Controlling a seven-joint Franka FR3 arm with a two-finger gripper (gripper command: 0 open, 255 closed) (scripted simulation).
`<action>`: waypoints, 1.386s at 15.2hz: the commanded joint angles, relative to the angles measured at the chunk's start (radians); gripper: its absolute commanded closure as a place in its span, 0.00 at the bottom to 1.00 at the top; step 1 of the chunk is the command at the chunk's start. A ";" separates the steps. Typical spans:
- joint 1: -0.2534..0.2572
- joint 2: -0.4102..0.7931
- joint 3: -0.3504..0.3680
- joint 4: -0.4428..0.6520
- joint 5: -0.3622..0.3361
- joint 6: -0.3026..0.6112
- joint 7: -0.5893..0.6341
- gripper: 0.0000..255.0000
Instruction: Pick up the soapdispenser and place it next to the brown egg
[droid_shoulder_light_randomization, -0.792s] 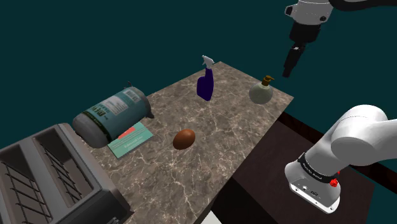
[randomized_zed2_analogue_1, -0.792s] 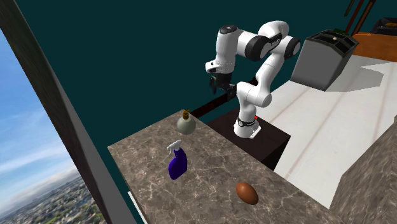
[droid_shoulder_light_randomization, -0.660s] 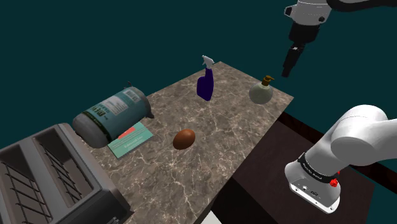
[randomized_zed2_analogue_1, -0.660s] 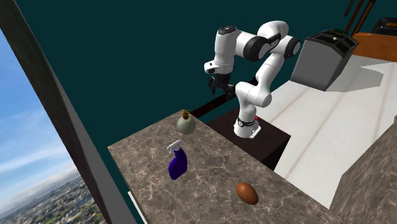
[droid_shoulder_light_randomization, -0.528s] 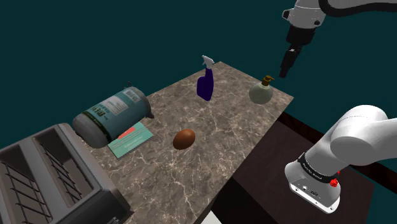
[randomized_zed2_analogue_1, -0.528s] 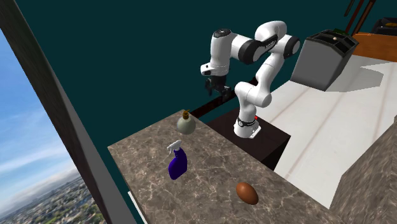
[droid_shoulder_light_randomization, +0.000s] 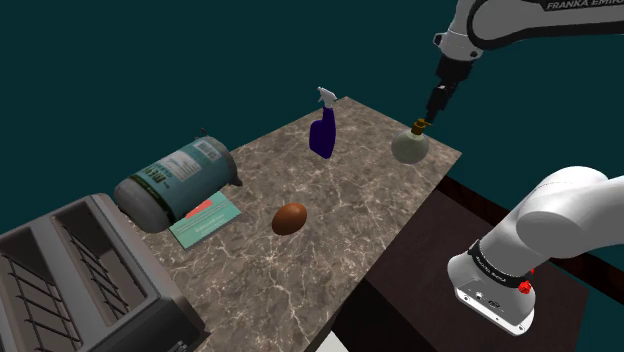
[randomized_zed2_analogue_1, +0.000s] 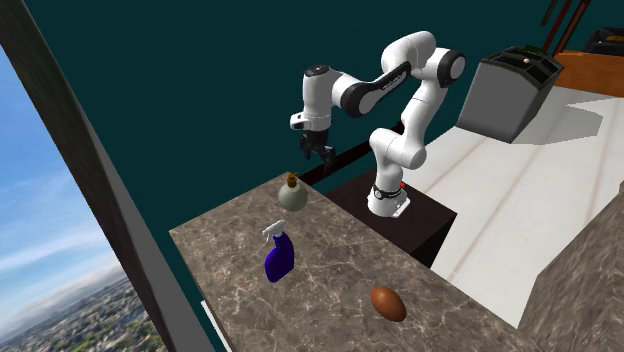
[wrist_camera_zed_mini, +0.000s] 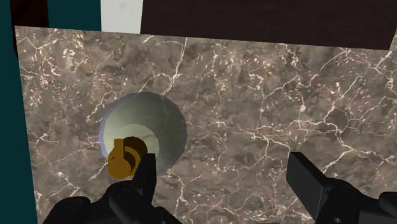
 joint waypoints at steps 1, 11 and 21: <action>-0.011 0.054 -0.034 0.006 -0.007 0.063 -0.023 0.00; -0.035 0.320 -0.175 0.053 0.024 0.325 -0.142 0.00; -0.034 0.361 -0.184 0.010 0.029 0.408 -0.149 0.00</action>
